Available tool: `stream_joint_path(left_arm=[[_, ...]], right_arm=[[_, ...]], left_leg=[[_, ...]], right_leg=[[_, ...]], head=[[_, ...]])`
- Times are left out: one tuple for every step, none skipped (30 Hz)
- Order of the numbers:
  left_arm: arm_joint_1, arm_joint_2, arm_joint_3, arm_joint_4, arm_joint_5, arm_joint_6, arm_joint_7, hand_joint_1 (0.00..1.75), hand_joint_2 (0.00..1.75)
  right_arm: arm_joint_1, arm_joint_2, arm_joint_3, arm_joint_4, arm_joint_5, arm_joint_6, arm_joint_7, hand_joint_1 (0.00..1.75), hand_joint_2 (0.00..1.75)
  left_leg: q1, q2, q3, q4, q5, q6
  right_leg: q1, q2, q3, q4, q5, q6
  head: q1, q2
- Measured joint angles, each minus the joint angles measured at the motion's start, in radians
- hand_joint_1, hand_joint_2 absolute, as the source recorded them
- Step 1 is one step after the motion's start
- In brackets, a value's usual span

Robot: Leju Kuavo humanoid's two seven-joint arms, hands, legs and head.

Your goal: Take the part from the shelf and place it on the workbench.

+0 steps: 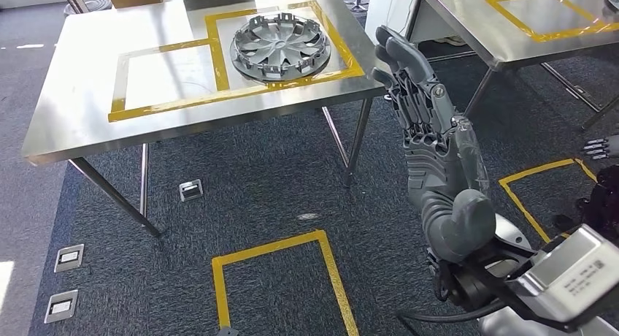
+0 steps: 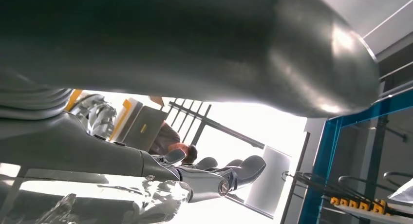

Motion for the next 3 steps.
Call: stream_joint_path(left_arm=[[0.000, 0.000, 0.000, 0.000, 0.001, 0.001, 0.000, 0.00, 0.00], [0.000, 0.000, 0.000, 0.000, 0.002, 0.002, 0.000, 0.00, 0.00], [0.000, 0.000, 0.000, 0.001, 0.003, 0.003, 0.000, 0.00, 0.00]], right_arm=[[0.001, 0.000, 0.000, 0.001, -0.002, 0.000, -0.001, 0.00, 0.00], [0.002, 0.000, 0.000, 0.001, -0.003, -0.001, -0.002, 0.00, 0.00], [0.003, 0.000, 0.000, 0.002, -0.004, -0.001, -0.002, 0.00, 0.00]], left_leg=[[0.003, 0.000, 0.027, -0.011, 0.028, -0.005], [0.006, 0.000, 0.069, -0.053, 0.052, -0.009], [0.007, 0.000, 0.091, -0.077, 0.066, -0.011]], right_leg=[[-0.003, 0.000, -0.020, 0.007, 0.010, 0.004], [-0.006, 0.001, -0.040, 0.016, 0.019, 0.009], [-0.008, 0.002, -0.050, 0.021, 0.023, 0.012]], head=[[-0.002, 0.000], [-0.004, 0.000], [-0.005, 0.000]])
